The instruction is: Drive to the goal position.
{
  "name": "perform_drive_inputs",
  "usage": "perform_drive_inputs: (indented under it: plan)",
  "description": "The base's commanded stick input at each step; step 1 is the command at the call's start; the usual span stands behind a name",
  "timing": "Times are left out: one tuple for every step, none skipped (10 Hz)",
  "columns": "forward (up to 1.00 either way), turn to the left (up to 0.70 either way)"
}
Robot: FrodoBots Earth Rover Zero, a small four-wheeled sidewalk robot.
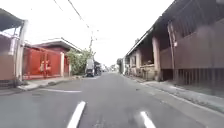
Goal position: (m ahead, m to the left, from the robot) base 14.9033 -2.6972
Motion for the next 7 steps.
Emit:
perform_drive_inputs:
  plan:
    - [0.70,0.00]
    - [0.70,0.00]
    - [0.70,0.00]
    - [0.70,0.00]
    - [0.70,0.00]
    - [0.70,0.00]
    - [0.70,0.00]
